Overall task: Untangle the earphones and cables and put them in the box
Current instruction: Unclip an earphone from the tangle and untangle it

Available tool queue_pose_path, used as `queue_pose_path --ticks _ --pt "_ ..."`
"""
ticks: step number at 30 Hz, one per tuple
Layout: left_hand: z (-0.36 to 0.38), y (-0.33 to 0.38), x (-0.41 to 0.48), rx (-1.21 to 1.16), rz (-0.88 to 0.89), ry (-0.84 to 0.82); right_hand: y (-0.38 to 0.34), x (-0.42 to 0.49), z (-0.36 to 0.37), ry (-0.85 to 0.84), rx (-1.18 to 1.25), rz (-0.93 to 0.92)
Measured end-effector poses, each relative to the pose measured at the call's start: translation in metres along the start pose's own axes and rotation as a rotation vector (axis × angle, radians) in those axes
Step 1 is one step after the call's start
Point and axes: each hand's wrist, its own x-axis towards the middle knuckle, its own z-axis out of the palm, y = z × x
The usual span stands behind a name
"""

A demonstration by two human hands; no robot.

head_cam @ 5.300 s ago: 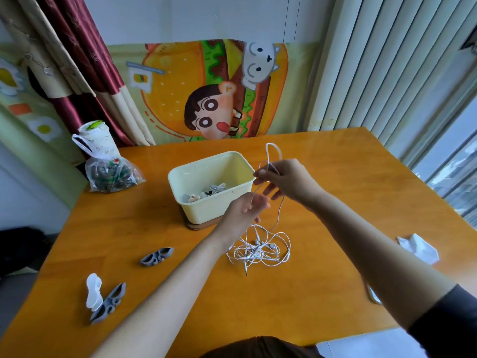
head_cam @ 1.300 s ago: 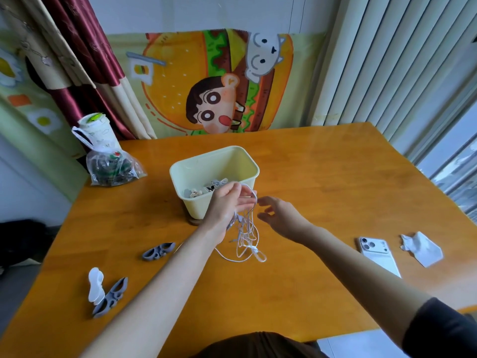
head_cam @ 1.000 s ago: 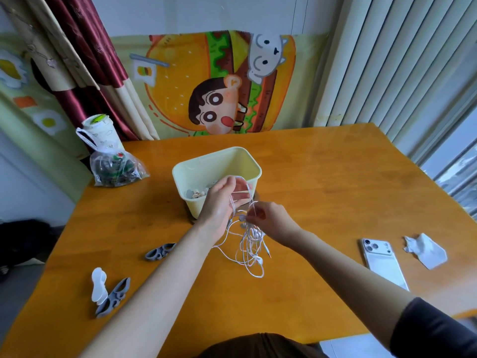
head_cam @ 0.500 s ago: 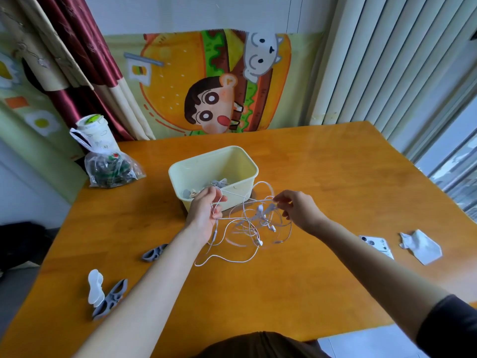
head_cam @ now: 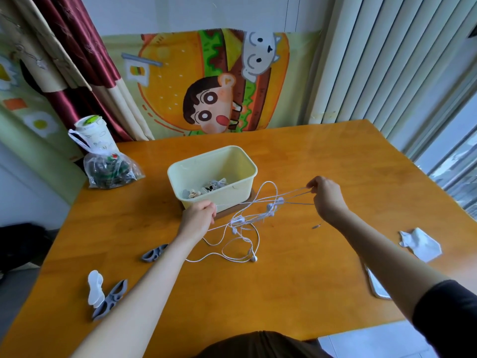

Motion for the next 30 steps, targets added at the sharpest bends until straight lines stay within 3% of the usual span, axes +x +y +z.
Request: queue_pose_path --ticks 5,8,12,14,19,23,30 --pt "-0.010 -0.017 0.006 0.033 -0.064 0.068 0.015 0.006 -0.002 0.033 -0.024 0.082" --pt "-0.005 -0.012 0.003 -0.037 -0.068 0.040 0.012 0.000 0.007 -0.035 -0.025 0.098" --pt "0.005 0.014 -0.006 -0.214 -0.010 -0.171 -0.012 -0.018 0.026 -0.200 -0.048 -0.018" --pt "0.009 0.030 -0.011 -0.287 0.026 -0.258 -0.035 -0.035 0.033 -0.256 0.050 -0.098" --pt "0.014 0.057 -0.021 -0.442 0.105 -0.338 -0.087 -0.071 0.047 -0.527 0.274 -0.308" --pt "0.008 0.070 -0.028 -0.520 0.134 -0.355 -0.097 -0.074 0.062 -0.593 0.195 -0.381" --pt "-0.009 0.063 -0.020 -0.519 0.125 -0.264 -0.078 -0.073 0.063 -0.567 0.179 -0.319"
